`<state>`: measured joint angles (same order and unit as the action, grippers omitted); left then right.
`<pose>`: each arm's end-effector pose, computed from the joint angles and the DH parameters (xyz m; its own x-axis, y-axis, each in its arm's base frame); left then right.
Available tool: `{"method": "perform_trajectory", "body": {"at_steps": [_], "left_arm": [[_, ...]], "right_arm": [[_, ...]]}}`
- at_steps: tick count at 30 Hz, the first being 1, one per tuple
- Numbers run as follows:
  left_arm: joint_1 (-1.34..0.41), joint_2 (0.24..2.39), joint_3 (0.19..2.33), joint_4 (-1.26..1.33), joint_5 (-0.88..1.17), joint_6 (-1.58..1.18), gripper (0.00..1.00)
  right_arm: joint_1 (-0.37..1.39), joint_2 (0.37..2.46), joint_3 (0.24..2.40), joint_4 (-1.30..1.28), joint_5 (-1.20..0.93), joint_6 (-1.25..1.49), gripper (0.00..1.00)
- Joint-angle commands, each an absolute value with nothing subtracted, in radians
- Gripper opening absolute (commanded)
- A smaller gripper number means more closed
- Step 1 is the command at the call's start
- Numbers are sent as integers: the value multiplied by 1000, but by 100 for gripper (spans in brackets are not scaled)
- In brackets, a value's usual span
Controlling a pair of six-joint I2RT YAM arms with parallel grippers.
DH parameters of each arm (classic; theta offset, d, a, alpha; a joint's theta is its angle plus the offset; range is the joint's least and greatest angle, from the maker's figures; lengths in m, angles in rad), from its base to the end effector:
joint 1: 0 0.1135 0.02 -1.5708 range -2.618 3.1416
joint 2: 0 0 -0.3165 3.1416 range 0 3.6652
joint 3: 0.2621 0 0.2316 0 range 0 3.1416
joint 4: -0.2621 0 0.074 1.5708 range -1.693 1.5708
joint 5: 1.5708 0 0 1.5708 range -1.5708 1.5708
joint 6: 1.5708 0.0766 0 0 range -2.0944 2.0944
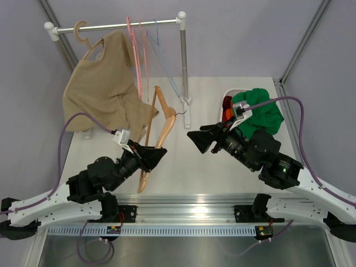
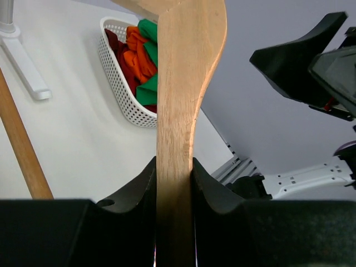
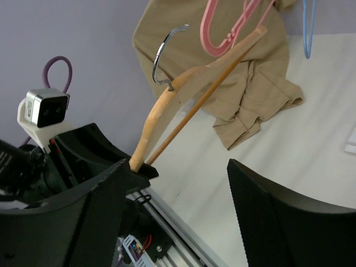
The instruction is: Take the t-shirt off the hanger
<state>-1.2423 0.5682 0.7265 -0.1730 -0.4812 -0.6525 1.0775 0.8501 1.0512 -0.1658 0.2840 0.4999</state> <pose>0.0679 -0.0894 0.3763 -0.4226 -0.4286 -0.7986 0.5452 0.5837 -0.6017 0.0974 0.1358 0.4600 -0.3271 0.3634 -0.8723 -0.6337 0.6005 0.4877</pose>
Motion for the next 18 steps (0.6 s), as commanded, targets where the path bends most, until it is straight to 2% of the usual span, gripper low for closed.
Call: {"method": "perform_trajectory", "body": {"at_steps": [1, 15, 18], "left_arm": [[-1239, 453, 724, -210, -462, -661, 0], [-1239, 166, 804, -387, -281, -830, 0], [-1239, 211, 888, -399, -241, -798, 0]], "right_arm": [[1077, 812, 1066, -238, 175, 453, 81], [1078, 759, 1071, -342, 281, 416, 84], [1077, 769, 1072, -328, 288, 411, 84]]}}
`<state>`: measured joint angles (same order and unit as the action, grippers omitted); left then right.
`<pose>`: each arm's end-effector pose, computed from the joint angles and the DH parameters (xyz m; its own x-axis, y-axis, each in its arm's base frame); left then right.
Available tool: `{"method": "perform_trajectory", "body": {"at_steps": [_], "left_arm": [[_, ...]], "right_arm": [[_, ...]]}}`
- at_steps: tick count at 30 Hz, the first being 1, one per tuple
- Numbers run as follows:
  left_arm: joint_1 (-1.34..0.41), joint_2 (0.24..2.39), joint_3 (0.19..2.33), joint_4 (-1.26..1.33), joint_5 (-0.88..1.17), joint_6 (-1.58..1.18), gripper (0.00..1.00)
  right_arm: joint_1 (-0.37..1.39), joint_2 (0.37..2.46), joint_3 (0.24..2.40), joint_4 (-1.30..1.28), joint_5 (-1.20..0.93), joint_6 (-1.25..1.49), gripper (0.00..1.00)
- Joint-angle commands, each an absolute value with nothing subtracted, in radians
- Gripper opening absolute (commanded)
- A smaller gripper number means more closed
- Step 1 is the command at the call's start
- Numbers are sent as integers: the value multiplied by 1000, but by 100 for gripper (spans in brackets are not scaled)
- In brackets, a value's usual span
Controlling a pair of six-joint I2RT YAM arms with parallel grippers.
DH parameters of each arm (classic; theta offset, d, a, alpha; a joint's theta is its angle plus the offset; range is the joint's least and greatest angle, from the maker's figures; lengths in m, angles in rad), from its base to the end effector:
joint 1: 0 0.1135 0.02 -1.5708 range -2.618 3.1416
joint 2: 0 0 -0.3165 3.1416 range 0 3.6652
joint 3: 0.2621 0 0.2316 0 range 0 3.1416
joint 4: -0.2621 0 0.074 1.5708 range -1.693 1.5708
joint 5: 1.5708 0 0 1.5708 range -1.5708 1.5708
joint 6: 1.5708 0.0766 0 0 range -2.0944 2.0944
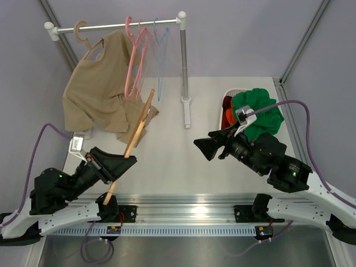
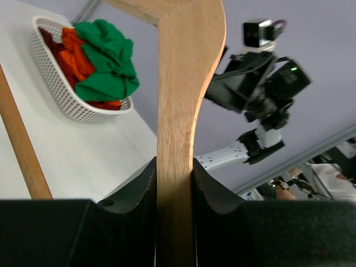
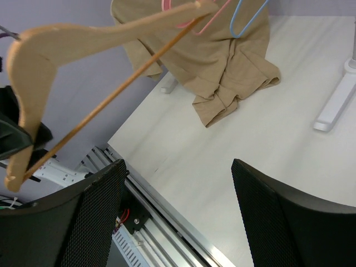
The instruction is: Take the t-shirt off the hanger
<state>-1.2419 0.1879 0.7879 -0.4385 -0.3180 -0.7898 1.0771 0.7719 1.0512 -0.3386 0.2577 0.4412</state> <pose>0.0242 0.0033 0.3721 -0.5311 -0.5324 -0.6591 0.5996 0.3135 -0.7364 0.0833 0.1136 0.4448 -0.3375 0.2442 -0.9091 -0.6490 0.6392 0.4126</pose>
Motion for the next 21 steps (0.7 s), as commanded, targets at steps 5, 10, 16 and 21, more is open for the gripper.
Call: {"method": "perform_trajectory", "body": {"at_steps": [5, 10, 16, 21], "left_arm": [[-1239, 285, 1087, -426, -322, -614, 0], [-1258, 334, 1232, -526, -515, -437, 0], [-1567, 338, 1266, -470, -928, -221, 0], [-2030, 126, 1142, -89, -1228, 128, 0]], "right_arm": [[1078, 775, 1069, -319, 281, 416, 84], [1077, 770, 1058, -322, 279, 422, 84], [1077, 805, 1049, -293, 255, 423, 84], [1077, 834, 1046, -276, 221, 437, 84]]}}
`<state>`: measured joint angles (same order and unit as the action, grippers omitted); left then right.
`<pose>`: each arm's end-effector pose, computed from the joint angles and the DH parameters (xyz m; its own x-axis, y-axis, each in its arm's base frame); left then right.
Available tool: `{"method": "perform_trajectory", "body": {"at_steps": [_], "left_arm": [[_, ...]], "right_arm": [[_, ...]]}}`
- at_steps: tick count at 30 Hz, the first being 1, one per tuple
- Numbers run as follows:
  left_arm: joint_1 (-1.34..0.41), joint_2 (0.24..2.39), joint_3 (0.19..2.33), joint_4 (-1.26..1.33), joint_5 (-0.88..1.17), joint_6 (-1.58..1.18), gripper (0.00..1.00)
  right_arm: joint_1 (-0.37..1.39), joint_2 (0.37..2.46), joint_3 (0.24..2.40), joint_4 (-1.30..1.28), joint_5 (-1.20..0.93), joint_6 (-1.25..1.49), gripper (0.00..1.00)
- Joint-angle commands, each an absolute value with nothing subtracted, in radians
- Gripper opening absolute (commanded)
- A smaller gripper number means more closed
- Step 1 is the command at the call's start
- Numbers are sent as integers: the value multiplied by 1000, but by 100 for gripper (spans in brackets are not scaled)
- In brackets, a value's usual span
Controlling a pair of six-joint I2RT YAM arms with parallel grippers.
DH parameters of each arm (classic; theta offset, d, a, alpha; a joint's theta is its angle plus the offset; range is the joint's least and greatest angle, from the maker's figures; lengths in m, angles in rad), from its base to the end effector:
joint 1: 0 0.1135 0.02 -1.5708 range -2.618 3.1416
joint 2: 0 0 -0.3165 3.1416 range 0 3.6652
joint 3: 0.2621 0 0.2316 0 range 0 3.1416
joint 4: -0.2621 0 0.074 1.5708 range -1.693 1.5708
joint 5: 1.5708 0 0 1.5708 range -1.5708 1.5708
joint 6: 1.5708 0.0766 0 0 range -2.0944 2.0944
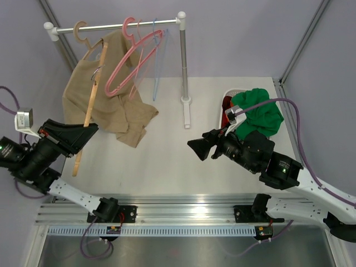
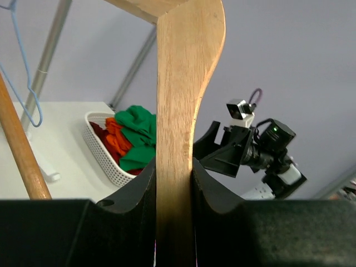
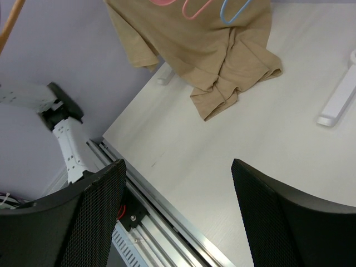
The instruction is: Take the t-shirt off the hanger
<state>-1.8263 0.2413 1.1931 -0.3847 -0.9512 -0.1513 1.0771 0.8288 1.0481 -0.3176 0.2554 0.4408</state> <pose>0.0872 0.0873 0.4698 -0.2450 -0.5918 -0.7679 0.7065 0.4334 -0.5595 0.0923 0.1307 0.4395 -0.3548 0.2119 -0.9106 -0.6430 0.6518 0.4022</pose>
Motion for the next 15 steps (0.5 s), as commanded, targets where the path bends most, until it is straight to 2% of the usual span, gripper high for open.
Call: {"method": "perform_trajectory", "body": {"at_steps": [1, 3, 8, 9, 14, 15], "left_arm": [[-2070, 103, 1117, -43, -1242, 174, 0], [-2123, 98, 1065, 103, -1295, 322, 0], [-2128, 143, 1095, 248, -1328, 571, 0], [-2129, 137, 1088, 382, -1345, 641, 0], [-2201, 54, 1002, 609, -1361, 890, 0], [-2227, 48, 935, 791, -1362, 960, 0]], "right_arm": [[1078, 836, 1046, -276, 219, 440, 84], [1077, 838, 1045, -281, 219, 443, 84], [1077, 859, 1060, -288, 230, 431, 84], [1078, 864, 1065, -287, 230, 428, 84], [1078, 896, 1069, -265, 215, 430, 84], [1078, 902, 1077, -264, 212, 433, 84]]}}
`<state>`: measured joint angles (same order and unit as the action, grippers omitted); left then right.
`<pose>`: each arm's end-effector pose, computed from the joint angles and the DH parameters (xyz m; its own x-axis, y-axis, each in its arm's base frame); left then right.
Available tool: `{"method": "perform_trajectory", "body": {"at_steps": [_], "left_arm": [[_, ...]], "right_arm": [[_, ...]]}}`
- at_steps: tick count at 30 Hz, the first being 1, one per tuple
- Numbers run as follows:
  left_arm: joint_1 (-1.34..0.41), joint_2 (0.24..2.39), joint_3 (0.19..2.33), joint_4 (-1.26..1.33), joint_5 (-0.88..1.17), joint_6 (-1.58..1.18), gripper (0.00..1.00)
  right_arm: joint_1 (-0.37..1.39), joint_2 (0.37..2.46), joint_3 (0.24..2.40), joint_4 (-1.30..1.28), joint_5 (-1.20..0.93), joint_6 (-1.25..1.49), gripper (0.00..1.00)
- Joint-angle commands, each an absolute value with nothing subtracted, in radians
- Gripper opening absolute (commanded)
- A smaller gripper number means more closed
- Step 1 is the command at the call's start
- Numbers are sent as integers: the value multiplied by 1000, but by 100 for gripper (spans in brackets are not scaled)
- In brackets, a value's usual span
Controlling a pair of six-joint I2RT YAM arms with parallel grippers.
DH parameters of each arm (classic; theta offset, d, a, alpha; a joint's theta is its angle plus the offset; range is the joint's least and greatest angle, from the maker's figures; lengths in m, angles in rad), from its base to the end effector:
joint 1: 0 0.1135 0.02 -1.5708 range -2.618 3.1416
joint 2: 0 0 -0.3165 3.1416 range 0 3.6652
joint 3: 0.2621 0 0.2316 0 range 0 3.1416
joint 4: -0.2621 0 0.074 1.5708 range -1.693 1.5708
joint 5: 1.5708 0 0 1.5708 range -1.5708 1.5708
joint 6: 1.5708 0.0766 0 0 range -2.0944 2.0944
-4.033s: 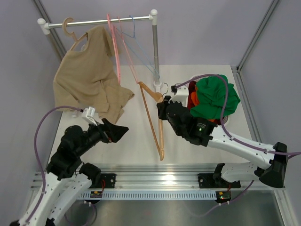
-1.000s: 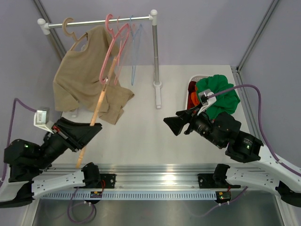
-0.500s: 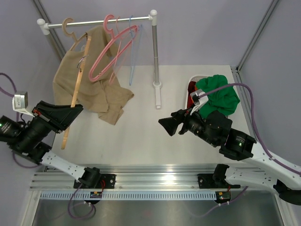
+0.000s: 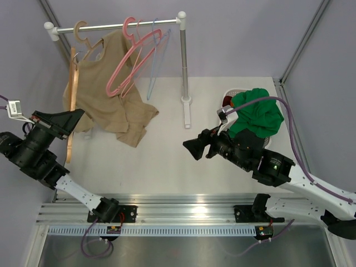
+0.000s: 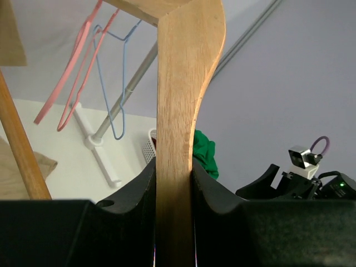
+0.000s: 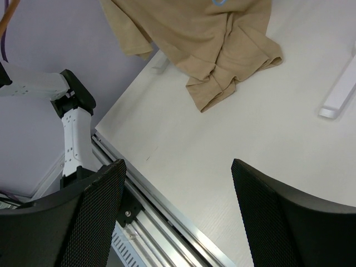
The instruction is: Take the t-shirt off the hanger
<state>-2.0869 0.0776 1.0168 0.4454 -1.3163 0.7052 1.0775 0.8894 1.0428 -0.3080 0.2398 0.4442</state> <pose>0.1605 0.1327 0.4457 -0.1700 -0.6304 -0.7574 0.5484 0.5781 -0.6042 0.1009 0.1492 0.4300 -0.3858 0.1640 -0.9079 -0.6409 0.6603 0.3916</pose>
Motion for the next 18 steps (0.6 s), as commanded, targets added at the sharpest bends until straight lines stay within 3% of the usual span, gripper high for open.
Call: {"method": "perform_trajectory", "body": {"at_steps": [1, 3, 5, 10, 14, 18], "left_arm": [[-2255, 49, 901, 919, -1362, 1057, 0], [-2315, 72, 852, 1308, -1345, 1351, 0], [-2362, 101, 827, 1475, -1316, 1506, 0], [-2375, 254, 851, 1540, -1296, 1574, 0], [-2376, 464, 989, 1525, -1260, 1601, 0], [-2370, 693, 1118, 1667, -1210, 1767, 0]], "right_arm": [[1077, 913, 1080, -261, 209, 433, 84], [1078, 923, 1092, -262, 198, 434, 84], [1078, 931, 1095, -264, 187, 437, 84], [1077, 928, 1095, -264, 202, 433, 84], [1077, 953, 1104, -262, 215, 405, 83], [1077, 951, 1085, -236, 222, 384, 81]]}}
